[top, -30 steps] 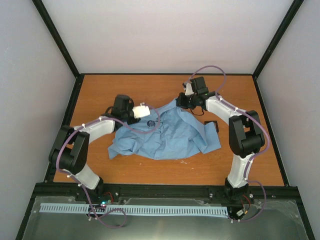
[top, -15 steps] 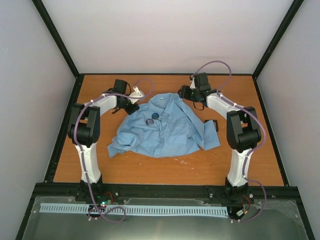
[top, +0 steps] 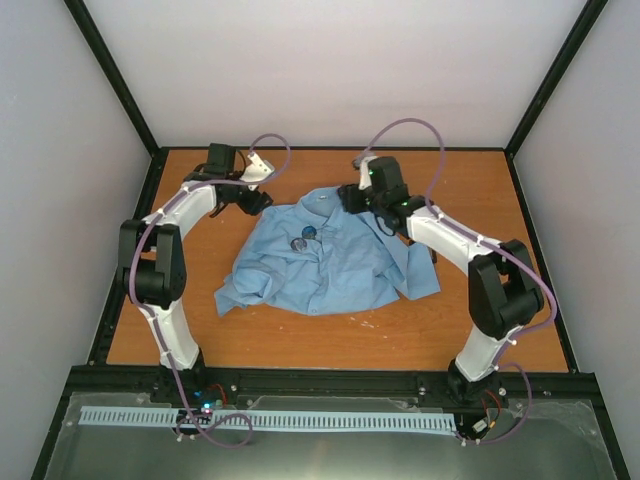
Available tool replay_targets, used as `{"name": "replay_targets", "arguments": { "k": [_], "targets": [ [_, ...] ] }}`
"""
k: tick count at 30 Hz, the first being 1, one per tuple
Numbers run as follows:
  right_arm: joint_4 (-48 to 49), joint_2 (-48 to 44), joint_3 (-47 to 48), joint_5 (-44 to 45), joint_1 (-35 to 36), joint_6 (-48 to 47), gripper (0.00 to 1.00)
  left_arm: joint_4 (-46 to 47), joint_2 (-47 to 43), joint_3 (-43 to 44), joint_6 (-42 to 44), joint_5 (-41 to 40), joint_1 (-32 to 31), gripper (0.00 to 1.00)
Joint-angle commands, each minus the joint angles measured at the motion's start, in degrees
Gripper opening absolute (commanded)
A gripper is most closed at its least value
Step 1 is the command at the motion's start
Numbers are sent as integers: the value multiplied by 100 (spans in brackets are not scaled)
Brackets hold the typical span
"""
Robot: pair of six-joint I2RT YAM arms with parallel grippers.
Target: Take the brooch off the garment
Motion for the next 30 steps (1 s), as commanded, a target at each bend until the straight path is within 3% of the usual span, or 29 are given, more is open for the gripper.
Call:
{"name": "replay_targets", "arguments": {
  "k": [1, 4, 7, 10, 14, 17, 21, 24, 27, 30],
  "targets": [
    [150, 157, -49, -1280, 522, -885, 59, -150, -303, 68, -131, 301, 6, 63],
    [-25, 658, 292, -2309, 659, -1181, 59, -170, -344, -2, -145, 297, 13, 63],
    [-427, 1360, 952, -2637, 662, -1321, 60, -273, -460, -44, -88, 406, 31, 63],
    [-805, 2003, 1711, -2423, 655, -1500, 57, -438, -674, -134, 87, 602, 41, 63],
    [-901, 2797, 2689, -1517, 549, -1243, 41, -667, -1003, -357, 413, 741, 41, 63],
    [-792, 3261, 3432, -1419, 358, -768, 40, -854, -1232, -556, 697, 822, 41, 63],
    [-1117, 3786, 4516, -491, 293, -535, 57, -949, -1630, -1008, 1038, 959, 22, 63],
    [-1473, 3944, 5013, -26, 298, -521, 64, -841, -1777, -1416, 1148, 991, -55, 64],
    [-1427, 3532, 4614, -24, 326, -628, 70, -673, -1743, -1768, 1102, 810, -139, 64],
    [-1080, 2732, 3455, -294, 344, -644, 69, -343, -1570, -2029, 912, 499, -144, 63]
  ]
}}
